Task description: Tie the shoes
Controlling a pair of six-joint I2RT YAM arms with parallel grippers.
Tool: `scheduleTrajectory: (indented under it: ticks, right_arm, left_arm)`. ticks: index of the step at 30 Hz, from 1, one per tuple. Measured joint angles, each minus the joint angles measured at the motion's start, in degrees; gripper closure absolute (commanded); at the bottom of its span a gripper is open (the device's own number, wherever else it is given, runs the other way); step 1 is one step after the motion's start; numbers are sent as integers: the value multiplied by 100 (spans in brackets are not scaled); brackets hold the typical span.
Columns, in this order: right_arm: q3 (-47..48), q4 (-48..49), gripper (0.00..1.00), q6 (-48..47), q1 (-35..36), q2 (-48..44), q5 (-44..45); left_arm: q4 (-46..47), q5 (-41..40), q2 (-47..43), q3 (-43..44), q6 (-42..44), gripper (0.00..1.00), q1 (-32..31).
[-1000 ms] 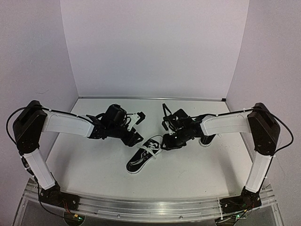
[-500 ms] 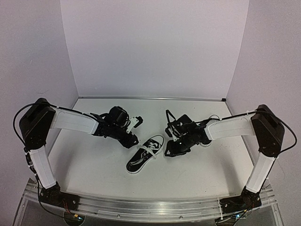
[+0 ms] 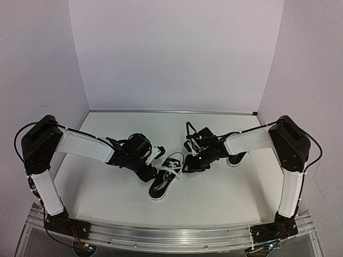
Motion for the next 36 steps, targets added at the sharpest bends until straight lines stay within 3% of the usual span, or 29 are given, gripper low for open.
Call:
scheduleTrajectory:
  ticks: [8, 17, 36]
  right_arm:
    - [-29, 121, 67, -16, -80, -60, -223]
    - [-74, 23, 63, -11, -399, -1086, -202]
    - [417, -15, 64, 27, -241, -59, -365]
  left_arm:
    - [350, 239, -386, -525, -343, 40, -143]
    - [669, 583, -1031, -896, -447, 39, -59]
    - [668, 570, -1207, -896, -442, 37, 83]
